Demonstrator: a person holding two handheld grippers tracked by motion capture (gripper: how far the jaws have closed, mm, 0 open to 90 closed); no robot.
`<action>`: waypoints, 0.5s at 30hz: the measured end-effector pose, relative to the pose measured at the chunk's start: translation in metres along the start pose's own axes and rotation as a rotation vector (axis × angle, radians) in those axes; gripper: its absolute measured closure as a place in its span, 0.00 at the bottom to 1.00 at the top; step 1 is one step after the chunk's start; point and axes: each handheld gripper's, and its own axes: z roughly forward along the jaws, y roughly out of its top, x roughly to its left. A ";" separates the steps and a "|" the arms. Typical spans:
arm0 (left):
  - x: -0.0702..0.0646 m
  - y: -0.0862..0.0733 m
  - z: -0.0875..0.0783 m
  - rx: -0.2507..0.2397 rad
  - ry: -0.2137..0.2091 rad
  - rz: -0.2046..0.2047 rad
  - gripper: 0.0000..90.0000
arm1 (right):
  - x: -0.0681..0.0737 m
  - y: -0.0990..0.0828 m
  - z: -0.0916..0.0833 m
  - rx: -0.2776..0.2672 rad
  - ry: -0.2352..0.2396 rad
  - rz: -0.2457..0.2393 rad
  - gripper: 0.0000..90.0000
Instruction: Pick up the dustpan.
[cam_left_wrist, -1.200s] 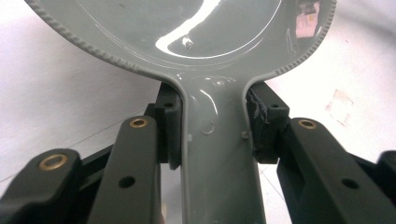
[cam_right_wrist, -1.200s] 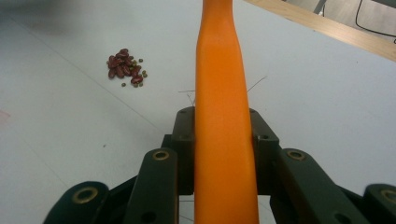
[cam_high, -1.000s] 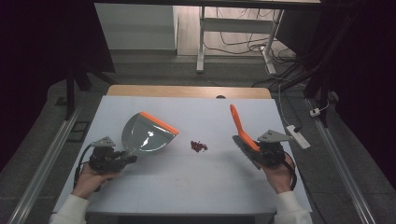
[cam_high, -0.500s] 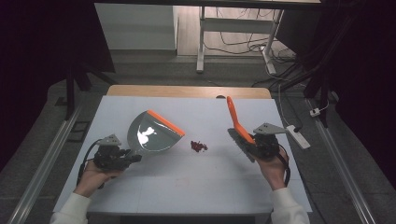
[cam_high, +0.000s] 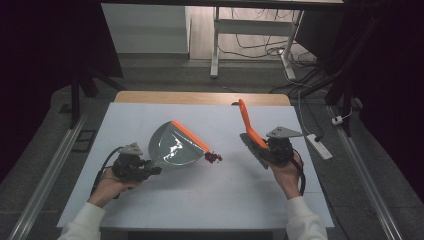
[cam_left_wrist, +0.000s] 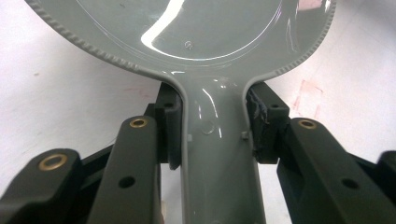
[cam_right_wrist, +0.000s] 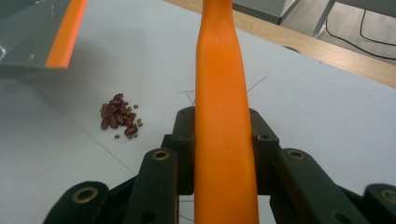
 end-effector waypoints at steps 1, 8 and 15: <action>-0.001 0.001 0.001 0.005 -0.006 0.006 0.69 | 0.000 0.001 0.001 -0.001 0.002 -0.004 0.78; -0.005 0.000 0.001 0.036 -0.033 0.046 0.69 | 0.002 0.008 0.011 -0.005 0.011 -0.009 0.78; -0.009 -0.002 0.002 0.081 -0.046 0.071 0.68 | 0.006 0.015 0.025 0.003 0.028 -0.027 0.78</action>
